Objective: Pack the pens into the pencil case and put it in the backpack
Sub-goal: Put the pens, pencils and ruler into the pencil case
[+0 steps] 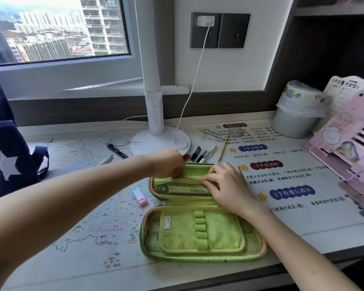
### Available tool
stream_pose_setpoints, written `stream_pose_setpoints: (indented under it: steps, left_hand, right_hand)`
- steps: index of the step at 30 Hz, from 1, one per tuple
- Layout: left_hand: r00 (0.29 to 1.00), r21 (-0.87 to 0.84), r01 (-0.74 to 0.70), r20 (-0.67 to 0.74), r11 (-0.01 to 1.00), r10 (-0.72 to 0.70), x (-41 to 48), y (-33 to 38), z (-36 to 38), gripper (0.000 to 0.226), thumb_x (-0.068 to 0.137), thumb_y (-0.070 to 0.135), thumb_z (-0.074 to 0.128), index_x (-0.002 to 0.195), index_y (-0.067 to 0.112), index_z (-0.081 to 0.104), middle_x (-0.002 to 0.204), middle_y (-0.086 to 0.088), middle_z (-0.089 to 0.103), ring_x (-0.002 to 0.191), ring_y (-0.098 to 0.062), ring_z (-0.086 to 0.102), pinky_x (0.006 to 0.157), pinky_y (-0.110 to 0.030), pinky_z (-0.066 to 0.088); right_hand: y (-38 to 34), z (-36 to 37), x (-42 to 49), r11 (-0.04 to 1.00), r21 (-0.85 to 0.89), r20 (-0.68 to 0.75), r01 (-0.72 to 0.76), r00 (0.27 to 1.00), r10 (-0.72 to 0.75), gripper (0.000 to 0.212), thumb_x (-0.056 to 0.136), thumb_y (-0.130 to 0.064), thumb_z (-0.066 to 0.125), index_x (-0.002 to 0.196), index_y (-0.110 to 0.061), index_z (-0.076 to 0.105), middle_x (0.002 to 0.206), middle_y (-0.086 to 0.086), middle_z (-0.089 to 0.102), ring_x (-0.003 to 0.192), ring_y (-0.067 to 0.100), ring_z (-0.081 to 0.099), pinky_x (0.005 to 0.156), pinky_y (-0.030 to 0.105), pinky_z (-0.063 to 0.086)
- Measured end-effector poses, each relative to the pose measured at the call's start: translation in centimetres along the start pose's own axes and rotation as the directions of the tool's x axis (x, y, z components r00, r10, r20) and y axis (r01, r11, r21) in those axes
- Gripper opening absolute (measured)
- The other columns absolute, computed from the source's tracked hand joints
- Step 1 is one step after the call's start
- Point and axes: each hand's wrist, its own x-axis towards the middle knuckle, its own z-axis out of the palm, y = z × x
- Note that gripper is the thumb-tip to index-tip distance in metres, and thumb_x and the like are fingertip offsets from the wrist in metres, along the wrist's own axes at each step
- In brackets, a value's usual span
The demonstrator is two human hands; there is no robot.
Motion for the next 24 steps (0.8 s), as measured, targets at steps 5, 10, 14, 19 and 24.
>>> stream_pose_setpoints:
  steps: [5, 10, 14, 19, 24]
  left_hand:
    - [0.991, 0.156, -0.05, 0.133, 0.986, 0.03, 0.6, 1.4, -1.0, 0.018, 0.087, 0.011, 0.05, 0.096, 0.006, 0.066, 0.096, -0.015, 0.066, 0.088, -0.032, 0.06, 0.073, -0.035, 0.046]
    - [0.986, 0.165, -0.06, 0.163, 0.985, 0.033, 0.6, 2.3, -2.1, 0.016, 0.087, 0.013, 0.054, 0.097, 0.005, 0.065, 0.088, -0.011, 0.061, 0.077, -0.025, 0.05, 0.066, -0.03, 0.037]
    - [0.991, -0.216, 0.088, -0.084, 0.972, -0.108, -0.1, 0.4, -1.1, 0.009, 0.08, 0.009, 0.057, 0.075, 0.008, 0.065, 0.075, -0.005, 0.062, 0.069, -0.024, 0.055, 0.06, -0.028, 0.041]
    - [0.918, -0.534, 0.096, -0.279, 0.84, -0.282, -1.3, 0.0, 0.9, 0.008, 0.081, 0.009, 0.058, 0.078, 0.012, 0.064, 0.08, -0.002, 0.063, 0.071, -0.016, 0.055, 0.059, -0.01, 0.04]
    - [0.877, -0.624, 0.055, -0.343, 0.779, -0.336, -0.9, 0.2, 2.0, 0.006, 0.082, 0.01, 0.06, 0.079, 0.009, 0.065, 0.081, -0.003, 0.062, 0.067, -0.01, 0.05, 0.061, -0.01, 0.038]
  right_hand:
    - [0.1, 0.4, -0.2, 1.0, 0.001, -0.064, 0.028, 0.998, -0.028, 0.025, 0.081, -0.034, 0.052, 0.089, -0.026, 0.074, 0.076, -0.008, 0.061, 0.082, 0.021, 0.053, 0.071, 0.032, 0.03]
    - [0.4, 0.7, -0.5, 0.997, -0.046, -0.081, 0.07, 0.994, -0.073, 0.02, 0.08, -0.03, 0.056, 0.088, -0.026, 0.074, 0.074, -0.005, 0.061, 0.078, 0.024, 0.054, 0.069, 0.034, 0.032]
    - [0.5, 0.2, -0.6, 0.993, -0.052, -0.026, 0.102, 0.994, -0.104, 0.025, 0.083, -0.035, 0.051, 0.093, -0.028, 0.073, 0.08, -0.007, 0.063, 0.084, 0.02, 0.053, 0.073, 0.034, 0.032]
    - [2.1, -1.2, 2.4, 0.975, 0.211, -0.194, -0.068, 0.975, 0.11, 0.03, 0.089, -0.035, 0.048, 0.079, -0.018, 0.071, 0.071, -0.002, 0.067, 0.072, 0.018, 0.058, 0.074, 0.036, 0.045]
    - [8.0, -0.7, 11.2, 0.891, -0.109, -0.185, -0.44, 0.89, 0.417, 0.025, 0.09, -0.031, 0.055, 0.099, -0.014, 0.071, 0.1, 0.009, 0.07, 0.095, 0.029, 0.059, 0.08, 0.034, 0.042]
